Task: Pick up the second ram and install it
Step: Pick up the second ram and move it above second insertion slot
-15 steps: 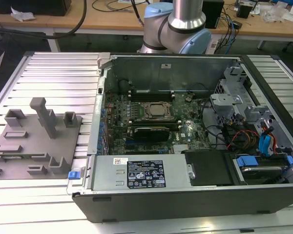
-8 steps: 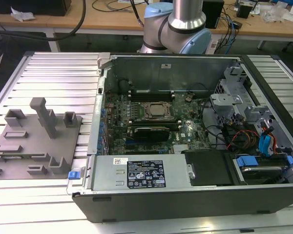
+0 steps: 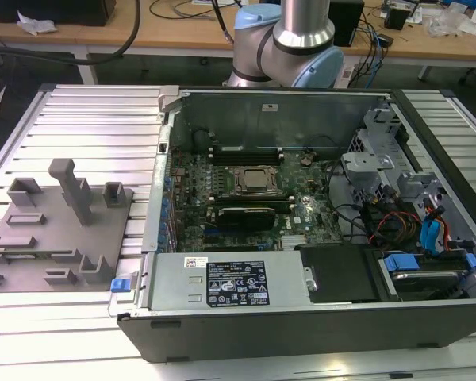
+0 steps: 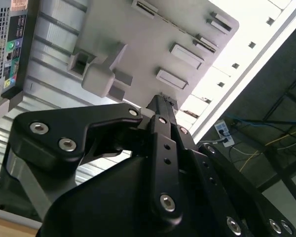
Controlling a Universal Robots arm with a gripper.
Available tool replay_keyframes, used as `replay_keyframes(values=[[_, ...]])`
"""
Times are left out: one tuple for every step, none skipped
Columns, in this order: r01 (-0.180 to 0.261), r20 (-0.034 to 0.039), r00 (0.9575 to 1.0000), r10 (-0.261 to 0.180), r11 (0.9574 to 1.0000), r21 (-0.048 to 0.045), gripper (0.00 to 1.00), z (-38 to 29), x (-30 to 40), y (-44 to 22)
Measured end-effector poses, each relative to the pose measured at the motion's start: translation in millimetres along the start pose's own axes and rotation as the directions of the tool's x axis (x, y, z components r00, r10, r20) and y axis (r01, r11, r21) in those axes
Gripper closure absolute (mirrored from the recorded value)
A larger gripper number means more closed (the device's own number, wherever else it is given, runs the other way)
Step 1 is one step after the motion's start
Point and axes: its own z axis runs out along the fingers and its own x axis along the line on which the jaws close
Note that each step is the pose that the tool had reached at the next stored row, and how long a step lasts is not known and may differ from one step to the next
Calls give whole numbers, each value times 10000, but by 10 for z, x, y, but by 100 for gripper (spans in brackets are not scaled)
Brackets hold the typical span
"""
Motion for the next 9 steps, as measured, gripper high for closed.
replay_keyframes(values=[[226,-11,9997,-226,9997,-5,89,0,0,0],[433,-20,9991,-433,9991,-11,89,0,0,0],[572,-25,9984,-573,9984,-14,89,0,0,0],[736,-33,9973,-736,9973,-19,89,0,0,0],[866,-38,9962,-866,9962,-22,89,0,0,0],[1264,-55,9920,-1264,9920,-33,89,0,0,0],[1659,-72,9861,-1659,9861,-45,89,0,0,0],[2001,-85,9797,-2001,9798,-55,89,0,0,0],[2071,-88,9783,-2071,9783,-58,89,0,0,0]])
